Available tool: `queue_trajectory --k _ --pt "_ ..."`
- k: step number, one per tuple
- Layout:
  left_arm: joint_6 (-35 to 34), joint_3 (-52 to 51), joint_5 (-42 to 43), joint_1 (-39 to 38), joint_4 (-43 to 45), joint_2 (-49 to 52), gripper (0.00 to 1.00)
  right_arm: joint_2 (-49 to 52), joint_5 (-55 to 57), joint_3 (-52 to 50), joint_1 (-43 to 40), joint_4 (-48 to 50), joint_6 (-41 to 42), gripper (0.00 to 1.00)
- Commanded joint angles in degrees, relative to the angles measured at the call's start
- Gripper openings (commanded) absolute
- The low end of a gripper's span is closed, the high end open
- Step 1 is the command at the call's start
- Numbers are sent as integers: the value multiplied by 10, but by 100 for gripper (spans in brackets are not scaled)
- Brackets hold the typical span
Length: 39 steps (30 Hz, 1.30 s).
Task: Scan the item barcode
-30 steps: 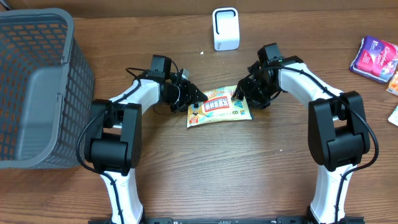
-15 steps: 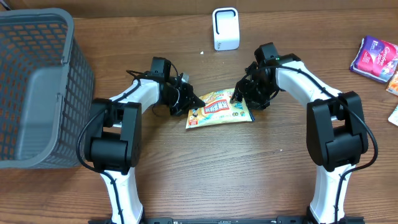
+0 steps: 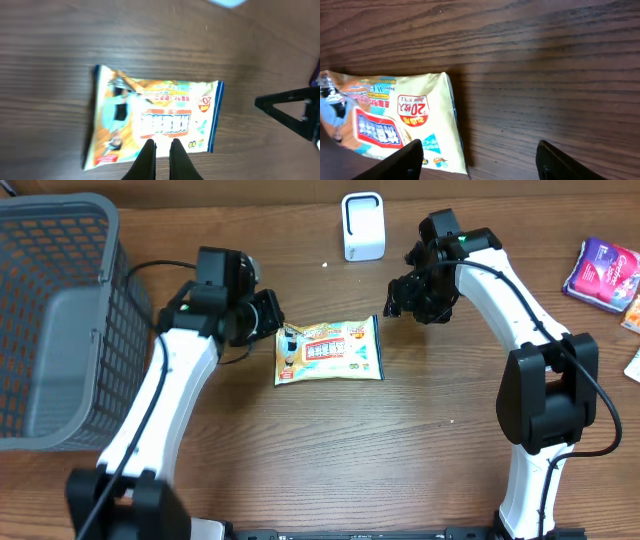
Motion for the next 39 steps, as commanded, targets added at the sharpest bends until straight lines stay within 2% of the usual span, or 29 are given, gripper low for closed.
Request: queue_trajectory --k 1,4,5,6,9,10,13,20,27,32,34,37,39 --pt "16 2 -96 5 -18 -37 4 -2 12 8 0 5 -7 74" --pt "16 2 -108 5 -37 -41 4 -2 12 8 0 10 -5 76" --pt "10 2 -115 6 -51 -35 16 -2 12 7 0 12 -5 77" --pt "-1 1 -122 6 -64 -27 40 0 12 7 0 15 -5 80" --pt "-13 1 -121 6 -71 -8 67 1 10 -3 5 26 -5 81" --pt "-20 1 -121 6 -74 1 74 1 10 -11 7 32 -5 83" --pt "-31 1 -118 6 -78 24 86 2 -5 -40 12 54 -5 85" --pt "-32 1 -89 6 -78 75 89 2 -149 -115 14 130 7 85" --pt "-37 1 -89 6 -75 79 96 3 -180 -199 33 238 102 85" --pt "-36 1 -89 6 -77 79 99 3 -181 -226 54 279 146 83" --pt "-36 1 -89 6 -77 79 98 3 -180 -226 60 280 147 79" --pt "-42 1 -89 5 -77 80 91 3 -173 -226 71 279 167 72" --pt "-44 0 -89 5 -76 84 81 3 -154 -226 81 280 183 65"
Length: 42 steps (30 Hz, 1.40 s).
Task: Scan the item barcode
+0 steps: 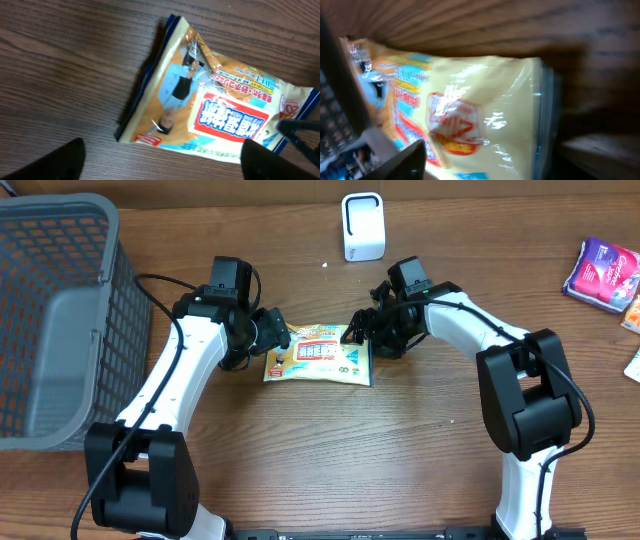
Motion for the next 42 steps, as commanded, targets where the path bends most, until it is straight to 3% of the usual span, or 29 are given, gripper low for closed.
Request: queue_trajectory --k 1,2,3,8,12,16,23,31,36,42 --pt "-16 -2 4 5 1 10 77 6 32 -16 20 0 33 65" --pt "-23 -3 2 5 1 14 71 6 31 -16 22 1 35 65" --pt "-42 -5 2 5 3 27 58 6 36 -16 26 1 48 65" --pt "-58 -6 5 5 31 84 32 6 36 -16 29 7 55 66" --pt "-58 -6 18 5 54 127 15 6 36 -16 29 7 54 66" --pt "-58 -6 17 5 74 154 6 6 36 -16 29 7 54 66" --pt "-63 -6 54 -9 82 166 4 6 31 -19 34 9 52 66" --pt "-122 -6 16 -45 82 166 4 6 29 -19 61 14 55 65" --pt "-122 -6 15 -47 80 166 4 6 23 -19 61 22 54 44" --pt "-106 -6 28 -47 78 166 4 5 18 -15 58 28 53 6"
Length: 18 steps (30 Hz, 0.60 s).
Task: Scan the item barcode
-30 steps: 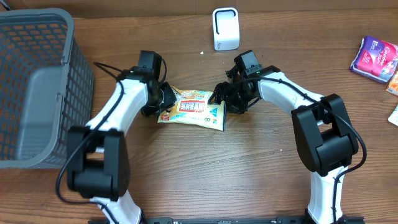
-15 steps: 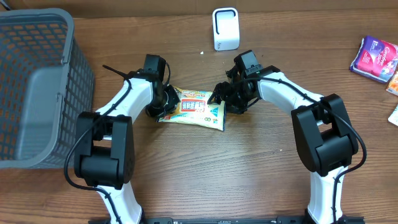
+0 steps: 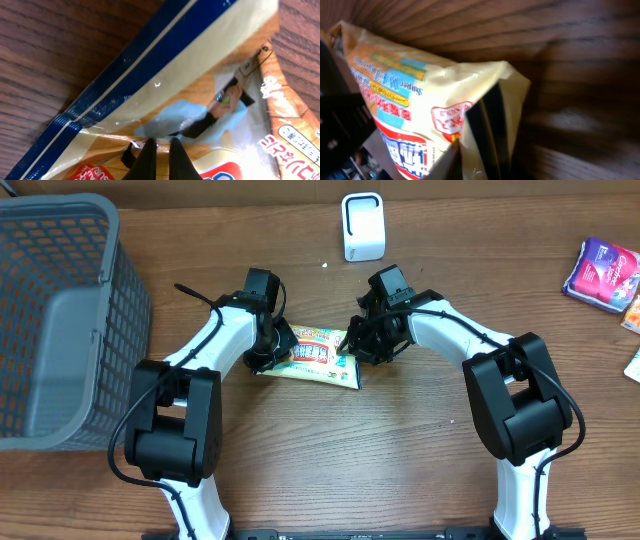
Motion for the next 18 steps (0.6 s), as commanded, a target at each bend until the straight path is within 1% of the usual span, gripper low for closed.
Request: queue_trajectory --k 1,4,5,7,13,14,15,18 --pt "14 -6 28 -12 -3 15 4 7 -2 -3 12 -1 -6 4" --pt "42 2 57 -12 -6 13 4 3 -2 14 5 -18 -37 4" --pt "51 12 65 -12 -16 9 4 -4 0 25 1 -24 -62 4" --pt "62 30 69 -12 -35 5 4 -18 -1 34 -2 -24 -83 4" --pt "93 116 68 -12 -126 0 4 -88 5 50 -17 -24 -117 4" --pt "97 130 68 -12 -139 0 4 -103 15 50 -21 -24 -120 4" --pt "105 154 68 -12 -159 0 4 -139 56 50 -29 -28 -123 4" --pt "120 190 67 -12 -183 0 4 -199 137 51 -35 -41 -149 4"
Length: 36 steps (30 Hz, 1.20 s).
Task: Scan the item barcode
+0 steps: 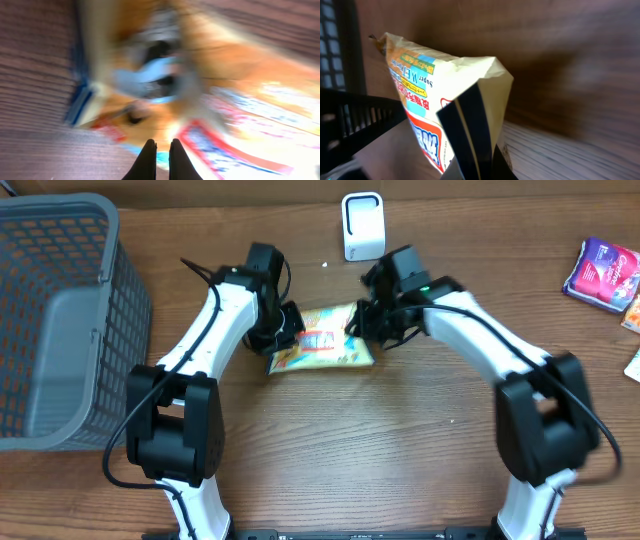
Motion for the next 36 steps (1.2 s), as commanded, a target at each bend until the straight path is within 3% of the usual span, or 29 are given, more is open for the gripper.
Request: queue_trajectory --k 1,6,11,17,25,33,36 --pt "35 53 8 -3 -21 0 4 -109 106 30 -14 -8 -46 4" --pt "37 96 8 -3 -38 0 5 -202 376 30 -4 -55 -97 4" --pt "38 97 7 -3 -38 0 6 -215 575 30 13 -115 -107 4" --pt "40 96 -21 -3 -56 0 9 -169 600 25 13 -213 -100 4" --pt "42 96 -37 -3 -68 0 12 -107 545 25 19 -242 -83 4" --pt "42 96 -36 -3 -68 0 21 -97 618 32 87 -263 -89 4" --pt "42 96 -36 -3 -70 0 25 -97 630 35 124 -263 -130 4"
